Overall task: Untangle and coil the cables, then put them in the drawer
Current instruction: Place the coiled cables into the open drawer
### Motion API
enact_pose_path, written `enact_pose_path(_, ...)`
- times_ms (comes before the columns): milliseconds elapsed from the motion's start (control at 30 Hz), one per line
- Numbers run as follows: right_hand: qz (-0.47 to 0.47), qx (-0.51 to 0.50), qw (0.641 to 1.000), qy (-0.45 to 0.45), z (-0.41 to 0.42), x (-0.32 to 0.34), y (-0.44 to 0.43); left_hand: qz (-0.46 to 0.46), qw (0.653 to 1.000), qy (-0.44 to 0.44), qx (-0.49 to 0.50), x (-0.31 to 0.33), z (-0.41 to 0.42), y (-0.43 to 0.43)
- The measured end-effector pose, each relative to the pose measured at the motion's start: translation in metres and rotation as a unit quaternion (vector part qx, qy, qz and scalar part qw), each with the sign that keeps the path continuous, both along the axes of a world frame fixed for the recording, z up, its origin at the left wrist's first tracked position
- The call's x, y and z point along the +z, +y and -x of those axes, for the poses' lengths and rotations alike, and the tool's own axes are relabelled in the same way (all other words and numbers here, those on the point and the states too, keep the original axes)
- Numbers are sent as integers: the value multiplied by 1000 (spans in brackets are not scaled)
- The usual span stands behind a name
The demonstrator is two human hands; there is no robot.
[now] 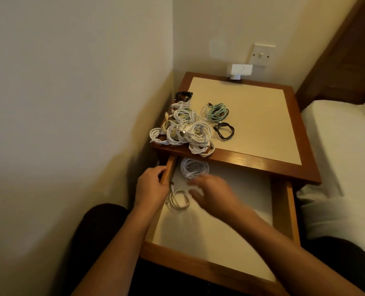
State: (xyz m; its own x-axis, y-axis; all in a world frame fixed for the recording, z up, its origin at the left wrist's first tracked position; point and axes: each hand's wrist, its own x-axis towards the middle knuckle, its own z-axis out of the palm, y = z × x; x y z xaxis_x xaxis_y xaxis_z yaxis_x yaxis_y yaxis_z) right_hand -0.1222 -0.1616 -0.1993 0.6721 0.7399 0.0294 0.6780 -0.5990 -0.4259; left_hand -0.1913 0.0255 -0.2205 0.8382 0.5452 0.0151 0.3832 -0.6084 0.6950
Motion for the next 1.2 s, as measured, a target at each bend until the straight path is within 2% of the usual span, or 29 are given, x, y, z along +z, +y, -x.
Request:
enact_pose_path(100, -142, -95, 985, -26, -36, 40, -16, -46, 992, -116, -15, 14, -13, -12)
enact_pose_path(167, -170, -152, 973, -38, -69, 53, -21, -73, 982, -161, -70, 34, -30, -19)
enact_pose_path(200, -141, -169, 975, -46, -86, 54, -21, -101, 974, -170, -106, 46, -40, -20)
enact_pose_path(267, -24, -176, 983, -45, -118, 46, -19, -177, 952, -165, -186, 67, -65, -19)
enact_pose_path(367, 108, -137, 981, -85, -146, 27, -15, -304, 901, -74, -300, 87, -96, -13)
enact_pose_path(433, 118, -128, 977, -119, -153, 20, -14, -354, 875, -14, -328, 91, -110, -9)
enact_pose_path(500, 99, -137, 978, -124, -155, 21, -16, -372, 863, 10, -341, 93, -120, -5)
enact_pose_path(600, 58, -157, 982, -88, -151, 26, -22, -333, 879, -1, -342, 101, -127, -1)
enact_pose_path(700, -53, -214, 974, 43, -146, 37, -35, -215, 928, -40, -303, 112, -129, 5)
enact_pose_path(800, -128, -243, 954, 118, -133, 46, -48, -169, 946, -82, -264, 120, -125, 7)
enact_pose_path(933, -164, -226, 954, 113, -99, 55, -62, -138, 946, -149, -251, 135, -110, 6)
enact_pose_path(1067, -169, -164, 965, 118, -48, 65, -73, -168, 919, -237, -267, 148, -65, -6)
enact_pose_path(1133, -131, -120, 978, 107, -24, 60, -75, -178, 910, -241, -285, 141, -36, -13)
enact_pose_path(1200, -49, -92, 991, 81, -10, 44, -72, -185, 908, -230, -298, 122, -8, -17)
